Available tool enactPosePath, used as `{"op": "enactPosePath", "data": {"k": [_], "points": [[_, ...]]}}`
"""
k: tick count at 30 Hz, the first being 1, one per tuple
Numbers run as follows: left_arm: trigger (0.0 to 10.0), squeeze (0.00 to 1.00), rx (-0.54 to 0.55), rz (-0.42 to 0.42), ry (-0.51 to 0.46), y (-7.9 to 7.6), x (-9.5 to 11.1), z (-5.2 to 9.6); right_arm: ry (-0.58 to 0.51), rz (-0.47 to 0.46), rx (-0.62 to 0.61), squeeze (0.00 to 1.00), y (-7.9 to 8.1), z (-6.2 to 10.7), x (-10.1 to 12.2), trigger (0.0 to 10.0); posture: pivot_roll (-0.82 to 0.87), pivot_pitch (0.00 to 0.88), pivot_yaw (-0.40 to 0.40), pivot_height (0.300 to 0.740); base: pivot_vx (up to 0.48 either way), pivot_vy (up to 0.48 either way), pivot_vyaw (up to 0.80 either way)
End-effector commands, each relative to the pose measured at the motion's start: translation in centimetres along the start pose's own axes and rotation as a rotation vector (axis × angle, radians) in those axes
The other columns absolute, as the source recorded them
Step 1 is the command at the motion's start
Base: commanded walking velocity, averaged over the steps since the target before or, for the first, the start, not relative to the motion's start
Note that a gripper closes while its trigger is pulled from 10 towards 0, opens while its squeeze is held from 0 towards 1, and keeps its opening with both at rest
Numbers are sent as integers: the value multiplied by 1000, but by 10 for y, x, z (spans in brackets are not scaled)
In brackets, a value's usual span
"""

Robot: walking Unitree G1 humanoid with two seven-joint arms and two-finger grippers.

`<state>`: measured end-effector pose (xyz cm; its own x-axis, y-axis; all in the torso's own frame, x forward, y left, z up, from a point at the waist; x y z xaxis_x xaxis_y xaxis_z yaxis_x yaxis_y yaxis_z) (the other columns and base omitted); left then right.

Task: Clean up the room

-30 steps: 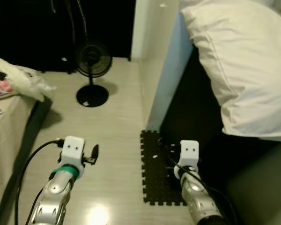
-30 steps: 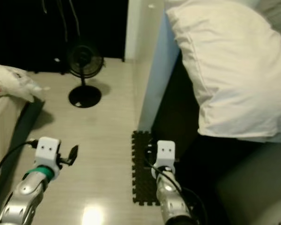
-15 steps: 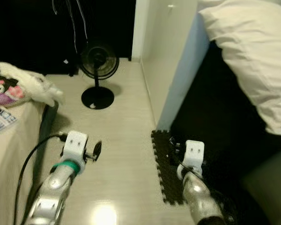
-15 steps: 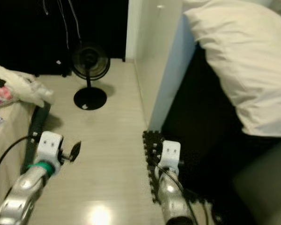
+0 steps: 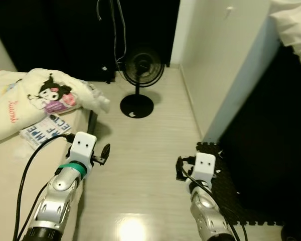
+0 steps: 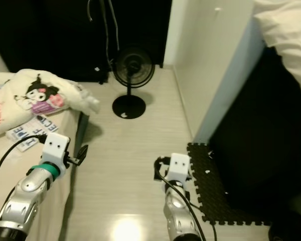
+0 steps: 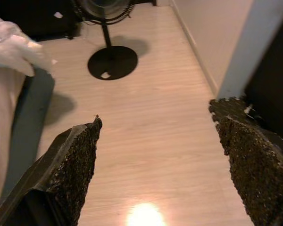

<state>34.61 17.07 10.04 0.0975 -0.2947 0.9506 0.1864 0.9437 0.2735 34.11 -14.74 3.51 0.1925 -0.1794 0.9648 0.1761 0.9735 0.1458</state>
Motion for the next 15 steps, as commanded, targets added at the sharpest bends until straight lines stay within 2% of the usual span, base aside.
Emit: {"op": "enactPosePath", "data": {"k": [1, 10, 11, 15], "points": [[10000, 0, -22, -3, 20, -7, -7, 1, 1, 1, -28, 0, -9, 1, -1, 10000, 150, 0, 97, 740, 0, -480, 0], [10000, 0, -19, -4, 24, -4, -8, 0, 2, -1, -27, 0, -6, -1, -1, 10000, 158, 0, 88, 740, 0, -480, 0], [10000, 0, -3, 24, 23, -1, -8, 0, 1, -2, -25, 0, -5, -1, 0, 10000, 158, 0, 88, 740, 0, 0, 0], [10000, 0, 24, 20, 41, 3, -10, -2, -7, 0, -19, 0, -4, -3, 3, 10000, 156, 0, 85, 740, 0, 0, 0]]}}
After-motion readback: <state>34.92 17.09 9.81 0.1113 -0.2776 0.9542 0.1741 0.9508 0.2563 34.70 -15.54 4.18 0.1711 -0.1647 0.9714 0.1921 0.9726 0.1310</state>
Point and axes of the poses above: a point about 5 cm out from each wrist's last joint towards the gripper, its own z axis pointing back from the gripper into the wrist, its own x axis along the axis of the wrist's last joint, y = z × x, the point moved 4 cm from there along -z, pointing out of the wrist towards the gripper, and after that the axes turned 4 degrees about -z, right-handed, at the moved point
